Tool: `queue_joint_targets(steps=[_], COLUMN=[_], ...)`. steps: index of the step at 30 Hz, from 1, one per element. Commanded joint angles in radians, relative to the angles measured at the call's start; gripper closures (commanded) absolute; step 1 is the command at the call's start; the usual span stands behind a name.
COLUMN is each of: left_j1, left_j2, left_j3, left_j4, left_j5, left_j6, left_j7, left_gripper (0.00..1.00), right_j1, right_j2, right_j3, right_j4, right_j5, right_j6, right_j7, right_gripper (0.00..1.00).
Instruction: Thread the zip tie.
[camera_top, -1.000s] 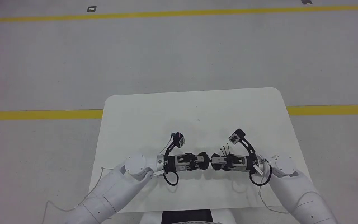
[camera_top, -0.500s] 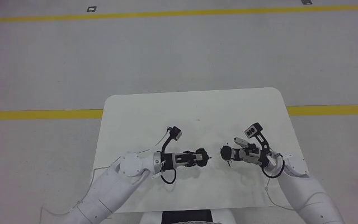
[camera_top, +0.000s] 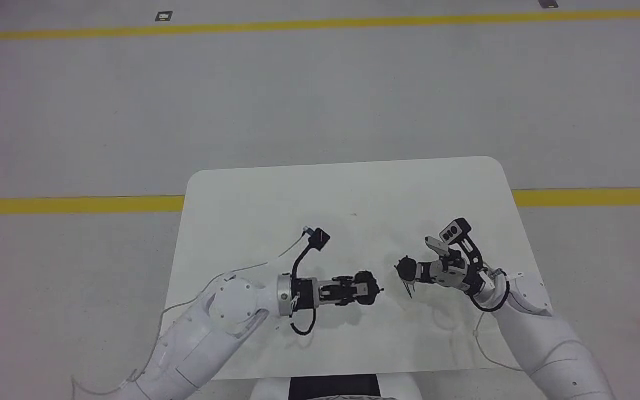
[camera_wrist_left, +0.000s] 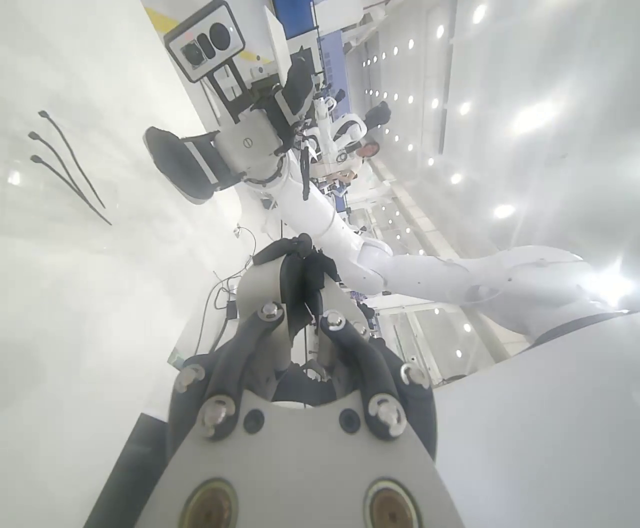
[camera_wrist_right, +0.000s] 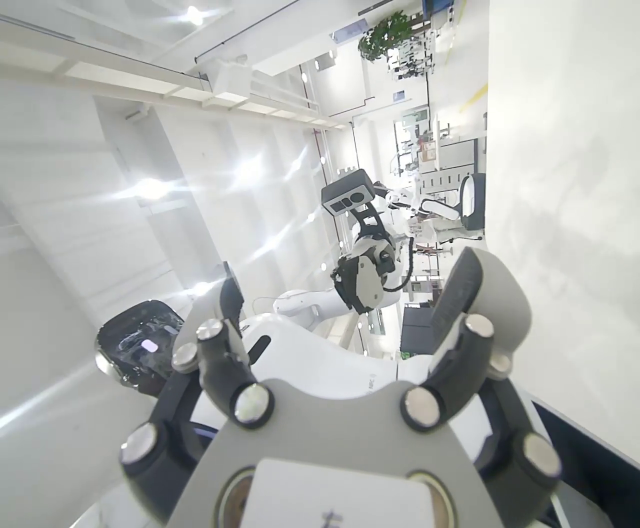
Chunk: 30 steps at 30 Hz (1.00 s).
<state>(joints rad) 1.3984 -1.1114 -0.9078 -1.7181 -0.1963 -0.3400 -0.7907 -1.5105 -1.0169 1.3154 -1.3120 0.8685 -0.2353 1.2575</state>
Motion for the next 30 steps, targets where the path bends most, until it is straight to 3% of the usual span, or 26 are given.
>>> queue_joint_targets(steps=[1,4,8,14,21,30], left_j1=[-0.001,0.0,0.009,0.027,0.033,0.033], left_j2=[0.0,0.0,0.008,0.021,0.035,0.035], left_j3=[0.0,0.004,-0.008,-0.002,0.013,0.013], left_j4=[0.001,-0.018,-0.051,-0.078,-0.099,-0.099], left_j5=[0.005,0.049,0.211,0.353,0.364,0.364], left_j6=[0.002,0.0,0.0,0.0,0.0,0.0], left_j7=[0.004,0.037,0.094,0.144,0.178,0.178], left_gripper=[1.0,1.0,1.0,1.0,1.0,1.0], right_j1=[0.0,0.0,0.0,0.0,0.0,0.0], right_j2=[0.0,0.0,0.0,0.0,0.0,0.0], right_j3=[0.0,0.0,0.0,0.0,0.0,0.0], right_j4=[0.0,0.0,0.0,0.0,0.0,0.0], right_j5=[0.0,0.0,0.0,0.0,0.0,0.0], right_j6=[0.0,0.0,0.0,0.0,0.0,0.0], right_j7=[0.0,0.0,0.0,0.0,0.0,0.0], right_gripper=[0.0,0.0,0.0,0.0,0.0,0.0])
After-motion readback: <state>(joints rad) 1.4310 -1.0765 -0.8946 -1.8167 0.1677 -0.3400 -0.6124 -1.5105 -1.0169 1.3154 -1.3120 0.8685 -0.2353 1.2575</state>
